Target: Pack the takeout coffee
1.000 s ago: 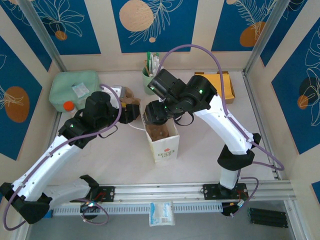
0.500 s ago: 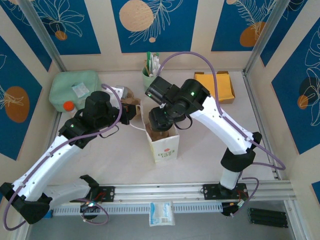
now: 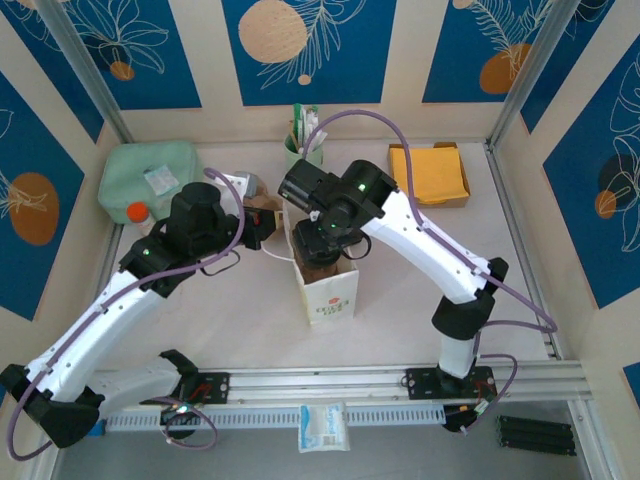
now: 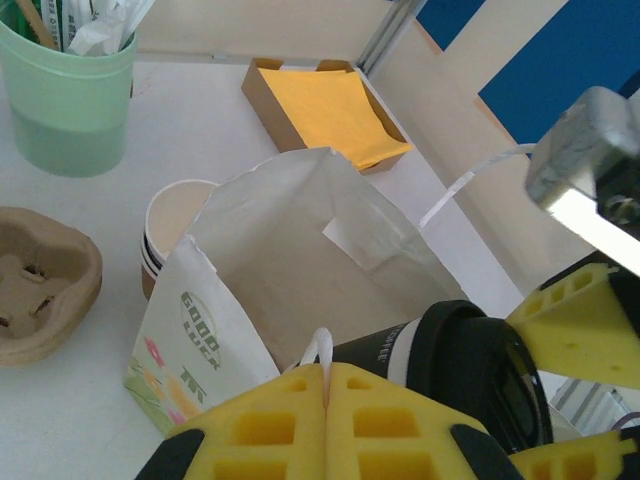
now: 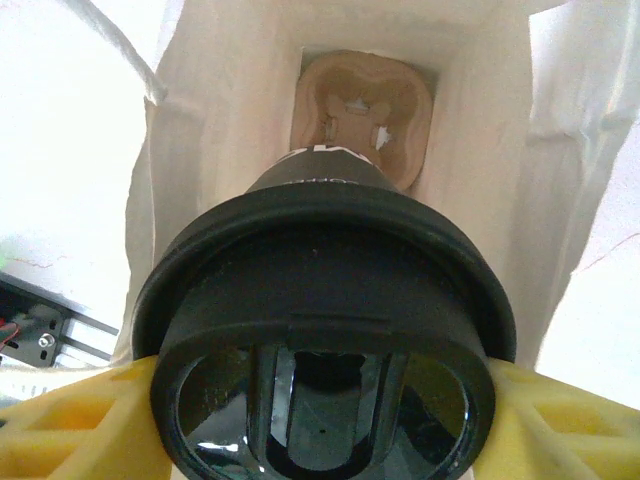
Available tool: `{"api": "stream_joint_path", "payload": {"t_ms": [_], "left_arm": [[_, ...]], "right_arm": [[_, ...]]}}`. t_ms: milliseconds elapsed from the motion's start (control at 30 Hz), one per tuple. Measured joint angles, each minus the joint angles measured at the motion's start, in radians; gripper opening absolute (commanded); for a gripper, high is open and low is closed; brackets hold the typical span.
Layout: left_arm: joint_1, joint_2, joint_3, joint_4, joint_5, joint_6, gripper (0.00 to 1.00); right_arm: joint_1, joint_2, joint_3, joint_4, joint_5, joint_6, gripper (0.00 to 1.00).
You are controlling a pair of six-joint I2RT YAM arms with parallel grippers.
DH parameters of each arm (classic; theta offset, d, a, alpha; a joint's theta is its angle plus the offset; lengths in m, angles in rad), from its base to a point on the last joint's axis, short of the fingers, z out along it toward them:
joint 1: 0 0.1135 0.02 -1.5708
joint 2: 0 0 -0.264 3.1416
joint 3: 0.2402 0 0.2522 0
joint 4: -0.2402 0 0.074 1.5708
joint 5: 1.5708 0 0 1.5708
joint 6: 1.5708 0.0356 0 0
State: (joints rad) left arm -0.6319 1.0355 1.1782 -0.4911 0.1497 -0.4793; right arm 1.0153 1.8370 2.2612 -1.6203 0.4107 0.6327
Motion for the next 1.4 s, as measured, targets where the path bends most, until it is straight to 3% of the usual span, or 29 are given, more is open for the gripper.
{"api": "stream_joint_path", "payload": {"t_ms": [1400], "left_arm": [[0.0,-0.066,-0.065,0.028,-0.013,-0.04,0.0]], "right_arm": [[-0.027,0.058,-0.237,0.0,-0.044,0.052,0.66]]}}
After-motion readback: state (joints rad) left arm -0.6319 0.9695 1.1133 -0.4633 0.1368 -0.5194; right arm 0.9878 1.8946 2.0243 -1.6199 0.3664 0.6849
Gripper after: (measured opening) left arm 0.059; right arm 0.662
